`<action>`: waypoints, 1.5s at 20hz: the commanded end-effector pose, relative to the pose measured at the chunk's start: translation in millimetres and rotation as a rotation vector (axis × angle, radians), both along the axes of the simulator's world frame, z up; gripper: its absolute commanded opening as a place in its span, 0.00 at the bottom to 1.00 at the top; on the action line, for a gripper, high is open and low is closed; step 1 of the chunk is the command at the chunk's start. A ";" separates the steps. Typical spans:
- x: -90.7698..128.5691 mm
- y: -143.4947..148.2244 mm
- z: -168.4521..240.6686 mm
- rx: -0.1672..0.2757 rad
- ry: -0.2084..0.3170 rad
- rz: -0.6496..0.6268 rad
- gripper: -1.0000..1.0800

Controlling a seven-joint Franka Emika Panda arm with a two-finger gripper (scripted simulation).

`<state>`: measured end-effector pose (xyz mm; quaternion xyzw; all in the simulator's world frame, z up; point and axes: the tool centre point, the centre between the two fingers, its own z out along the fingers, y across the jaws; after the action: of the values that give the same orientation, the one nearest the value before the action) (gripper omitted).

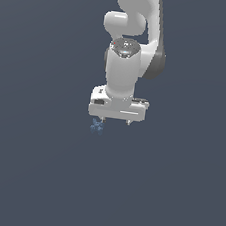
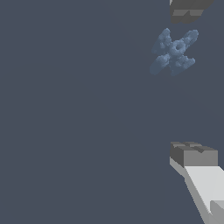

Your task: Pick up the object and move it to a goal position.

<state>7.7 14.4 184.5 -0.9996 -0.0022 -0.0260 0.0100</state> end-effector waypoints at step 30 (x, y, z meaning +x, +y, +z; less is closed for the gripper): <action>-48.4 -77.4 -79.7 -0.017 0.045 -0.087 0.96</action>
<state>-35.0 -57.8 112.1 -0.9992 0.0385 -0.0067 0.0009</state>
